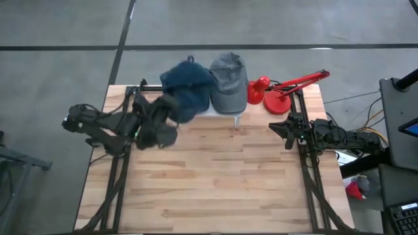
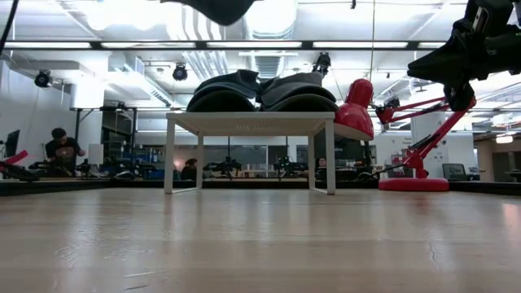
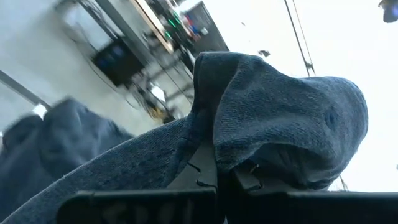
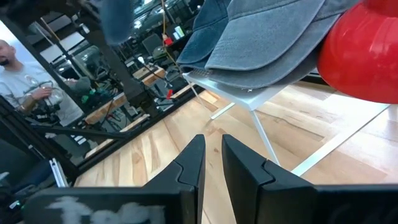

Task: Pick & Place hat
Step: Stack the blue cap on top of the blue cap on the shelf

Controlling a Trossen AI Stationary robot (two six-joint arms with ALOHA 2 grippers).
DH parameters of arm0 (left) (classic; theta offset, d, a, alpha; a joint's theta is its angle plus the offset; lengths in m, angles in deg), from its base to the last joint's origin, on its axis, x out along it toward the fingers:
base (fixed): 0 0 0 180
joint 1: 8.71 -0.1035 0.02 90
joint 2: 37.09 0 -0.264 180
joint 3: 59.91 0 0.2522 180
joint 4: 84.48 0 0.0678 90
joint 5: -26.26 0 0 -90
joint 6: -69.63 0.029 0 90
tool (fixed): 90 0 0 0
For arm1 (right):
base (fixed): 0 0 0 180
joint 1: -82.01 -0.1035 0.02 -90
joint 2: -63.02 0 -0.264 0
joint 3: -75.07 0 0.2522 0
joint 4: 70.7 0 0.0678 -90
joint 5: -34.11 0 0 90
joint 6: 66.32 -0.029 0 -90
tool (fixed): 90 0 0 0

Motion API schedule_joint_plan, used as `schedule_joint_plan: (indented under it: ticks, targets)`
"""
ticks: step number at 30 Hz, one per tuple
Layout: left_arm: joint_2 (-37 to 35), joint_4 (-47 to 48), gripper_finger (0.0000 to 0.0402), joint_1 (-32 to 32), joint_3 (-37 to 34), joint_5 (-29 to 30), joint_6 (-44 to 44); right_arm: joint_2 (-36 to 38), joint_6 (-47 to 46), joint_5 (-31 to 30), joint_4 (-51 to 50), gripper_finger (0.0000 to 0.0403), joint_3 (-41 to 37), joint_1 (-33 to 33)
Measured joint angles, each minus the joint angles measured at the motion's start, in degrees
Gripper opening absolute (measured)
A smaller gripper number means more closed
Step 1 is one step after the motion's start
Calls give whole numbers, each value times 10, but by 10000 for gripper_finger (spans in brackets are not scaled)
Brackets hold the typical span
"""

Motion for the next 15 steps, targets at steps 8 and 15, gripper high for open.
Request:
schedule_joint_plan:
  ticks: [8, 15]
  targets:
    - [-4, -10, 0, -102, 0, -16, -36, 0, 0, 0, 0, 52, 0, 0]
    - [8, -67, 0, -163, 0, -19, -48, 0, 0, 0, 0, 52, 0, 0]
